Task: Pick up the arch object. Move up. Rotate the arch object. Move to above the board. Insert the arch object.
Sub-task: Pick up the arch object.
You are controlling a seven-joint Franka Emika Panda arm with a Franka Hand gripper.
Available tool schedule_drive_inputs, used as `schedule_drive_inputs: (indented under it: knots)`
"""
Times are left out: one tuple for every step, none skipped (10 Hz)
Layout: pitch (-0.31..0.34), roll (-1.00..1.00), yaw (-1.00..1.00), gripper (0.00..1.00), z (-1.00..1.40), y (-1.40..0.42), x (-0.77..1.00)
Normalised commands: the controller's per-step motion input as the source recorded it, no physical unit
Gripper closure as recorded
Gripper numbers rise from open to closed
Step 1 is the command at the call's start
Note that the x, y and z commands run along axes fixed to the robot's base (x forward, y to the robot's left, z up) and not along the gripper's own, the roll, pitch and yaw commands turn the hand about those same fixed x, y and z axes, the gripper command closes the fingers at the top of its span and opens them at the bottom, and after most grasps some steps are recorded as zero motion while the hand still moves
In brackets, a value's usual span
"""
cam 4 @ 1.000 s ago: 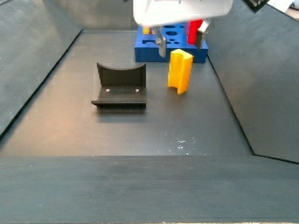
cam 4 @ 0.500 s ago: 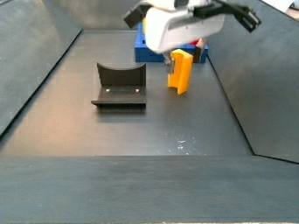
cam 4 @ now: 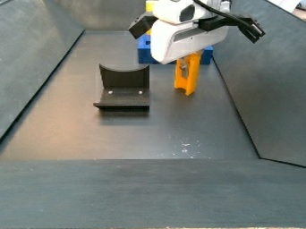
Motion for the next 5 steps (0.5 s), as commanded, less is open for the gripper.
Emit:
schedule_drive_inputs:
  knots:
    - [0.0, 0.0, 0.0, 1.0, 0.0, 0.0, 0.0]
    - [0.0, 0.0, 0.0, 1.0, 0.0, 0.0, 0.0]
    - [0.0, 0.0, 0.0, 1.0, 0.0, 0.0, 0.0]
    - [0.0, 0.0, 0.0, 1.0, 0.0, 0.0, 0.0]
    - [0.0, 0.0, 0.0, 1.0, 0.0, 0.0, 0.0]
